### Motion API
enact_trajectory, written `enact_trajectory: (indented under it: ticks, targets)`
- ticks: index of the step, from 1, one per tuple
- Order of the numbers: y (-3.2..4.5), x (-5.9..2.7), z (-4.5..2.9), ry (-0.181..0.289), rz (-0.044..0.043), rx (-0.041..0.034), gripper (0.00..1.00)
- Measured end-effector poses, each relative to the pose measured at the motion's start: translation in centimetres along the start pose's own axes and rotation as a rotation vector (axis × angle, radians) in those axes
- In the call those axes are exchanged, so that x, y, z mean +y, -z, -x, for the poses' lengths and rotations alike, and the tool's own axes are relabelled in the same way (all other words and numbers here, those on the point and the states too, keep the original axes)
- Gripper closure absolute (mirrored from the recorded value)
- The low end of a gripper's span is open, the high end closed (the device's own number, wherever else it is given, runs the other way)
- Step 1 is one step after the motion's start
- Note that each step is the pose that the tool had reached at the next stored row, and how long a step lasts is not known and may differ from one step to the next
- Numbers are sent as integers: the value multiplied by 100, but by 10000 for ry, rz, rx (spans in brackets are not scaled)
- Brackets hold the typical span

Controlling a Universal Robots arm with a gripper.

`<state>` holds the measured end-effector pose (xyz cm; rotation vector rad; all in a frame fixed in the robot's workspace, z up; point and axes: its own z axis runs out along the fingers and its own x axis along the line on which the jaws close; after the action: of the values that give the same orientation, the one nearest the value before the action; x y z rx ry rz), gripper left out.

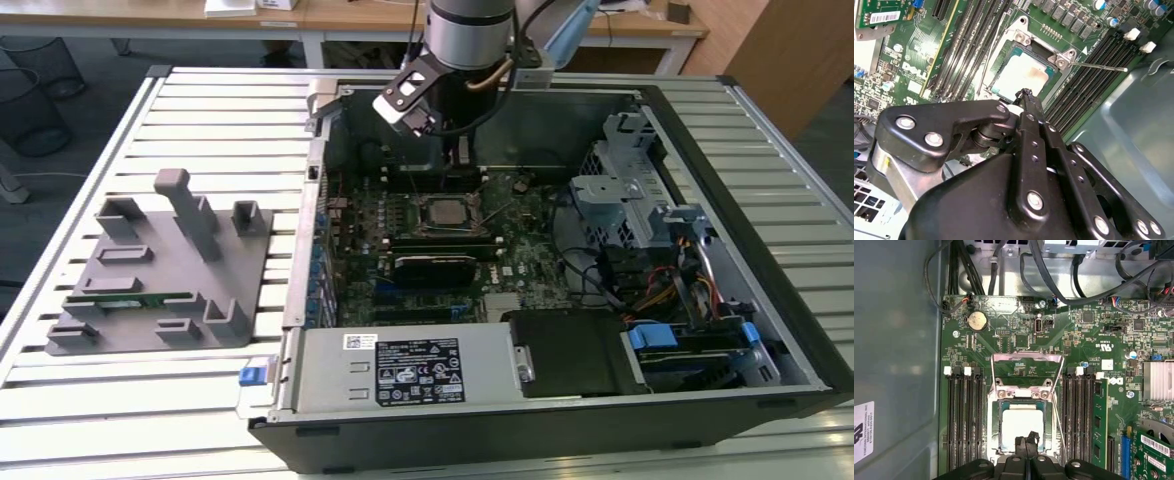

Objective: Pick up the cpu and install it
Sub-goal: 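Close the cpu cover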

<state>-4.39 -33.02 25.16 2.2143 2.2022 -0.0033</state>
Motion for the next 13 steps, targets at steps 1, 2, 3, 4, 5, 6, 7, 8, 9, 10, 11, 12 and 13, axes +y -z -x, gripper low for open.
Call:
enact_trajectory:
  ticks: [1,2,3,4,5,6,7,8,9,10,11,12,13]
  targets:
    - [7,0,0,0,0,0,89]
    - [13,0,0,0,0,0,89]
    - [18,0,0,0,0,0,89]
    - [23,0,0,0,0,0,89]
    - [27,0,0,0,0,0,89]
    - [31,0,0,0,0,0,89]
    - [35,0,0,0,0,0,89]
    - [39,0,1,0,0,0,89]
    - [44,1,1,0,0,0,89]
    - [48,0,1,0,0,0,89]
    - [52,1,1,0,1,0,89]
    - [55,1,1,0,0,1,89]
    - [56,1,0,0,2,3,89]
